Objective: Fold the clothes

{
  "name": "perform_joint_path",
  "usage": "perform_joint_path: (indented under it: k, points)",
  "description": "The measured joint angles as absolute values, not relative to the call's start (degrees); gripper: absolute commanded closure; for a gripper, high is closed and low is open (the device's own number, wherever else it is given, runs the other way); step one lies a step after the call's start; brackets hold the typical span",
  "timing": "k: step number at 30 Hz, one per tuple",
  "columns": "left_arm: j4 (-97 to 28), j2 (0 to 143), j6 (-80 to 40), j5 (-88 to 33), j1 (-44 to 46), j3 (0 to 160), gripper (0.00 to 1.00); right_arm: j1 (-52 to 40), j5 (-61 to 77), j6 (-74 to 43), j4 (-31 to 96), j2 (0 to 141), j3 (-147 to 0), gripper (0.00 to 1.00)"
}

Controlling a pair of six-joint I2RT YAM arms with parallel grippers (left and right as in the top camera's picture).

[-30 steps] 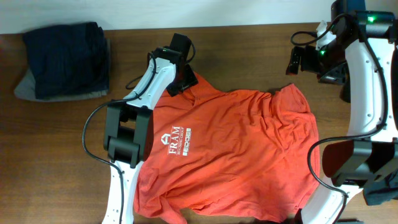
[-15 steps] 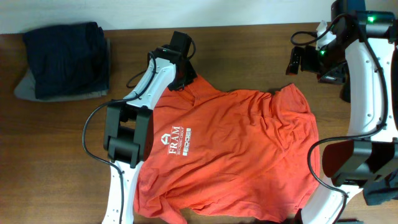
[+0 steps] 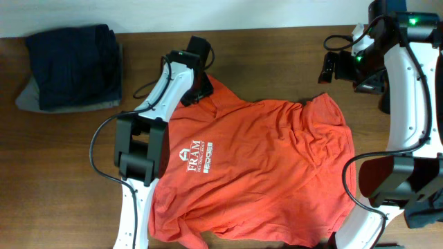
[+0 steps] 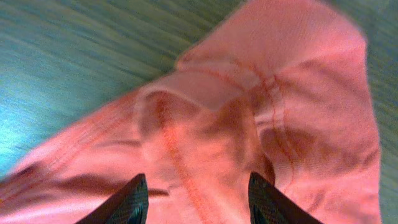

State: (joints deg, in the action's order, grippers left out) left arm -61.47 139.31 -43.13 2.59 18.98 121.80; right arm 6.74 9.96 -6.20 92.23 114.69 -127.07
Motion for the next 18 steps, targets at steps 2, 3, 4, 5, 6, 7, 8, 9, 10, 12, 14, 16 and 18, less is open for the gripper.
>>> perform_joint_path:
  k: [2, 3, 4, 5, 6, 7, 8, 9, 10, 12, 14, 16, 18]
  points:
    - [-63.2, 139.3, -43.1, 3.2, 18.9, 124.1, 0.42, 6.7, 10.0, -6.2, 92.2, 114.7, -127.1, 0.01]
    - [-63.5, 139.3, -43.1, 3.3, 18.8, 125.1, 0.41, 6.7, 10.0, -6.2, 92.2, 114.7, -127.1, 0.01]
    - [-63.6, 139.3, -43.1, 3.3, 18.8, 125.7, 0.41, 6.8, 10.0, -6.2, 92.2, 114.7, -127.1, 0.01]
    - [-63.7, 139.3, -43.1, 3.3, 18.8, 126.0, 0.41, 6.7, 10.0, -6.2, 92.2, 114.7, -127.1, 0.01]
    - [-63.7, 139.3, -43.1, 3.3, 18.8, 126.1, 0.41, 6.7, 10.0, -6.2, 92.2, 114.7, -127.1, 0.02]
    - [-63.9, 139.3, -43.1, 3.3, 18.8, 126.1, 0.41, 6.7, 10.0, -6.2, 92.2, 114.7, -127.1, 0.01]
    - [-63.9, 139.3, -43.1, 3.3, 18.8, 126.1, 0.41, 6.7, 10.0, -6.2, 92.2, 114.7, -127.1, 0.01]
    - [-63.9, 139.3, -43.1, 3.3, 18.8, 126.1, 0.4, 6.7, 10.0, -6.2, 92.2, 114.7, -127.1, 0.02]
    - [-63.9, 139.3, -43.1, 3.3, 18.8, 126.1, 0.4, 6.7, 10.0, -6.2, 92.2, 114.7, -127.1, 0.02]
    - [-64.0, 139.3, -43.1, 3.3, 18.8, 126.1, 0.4, 6.7, 10.0, -6.2, 92.2, 114.7, -127.1, 0.01]
    - [-64.5, 139.6, -43.4, 3.3, 18.8, 126.1, 0.4, 6.7, 10.0, -6.2, 92.3, 114.7, -127.1, 0.01]
    - [-65.0, 140.2, -43.6, 3.3, 18.8, 126.1, 0.4, 6.7, 10.0, -6.2, 92.5, 114.7, -127.1, 0.01]
    - [-65.3, 141.3, -43.6, 3.3, 18.8, 126.1, 0.4, 6.7, 10.0, -6.2, 92.5, 114.7, -127.1, 0.02]
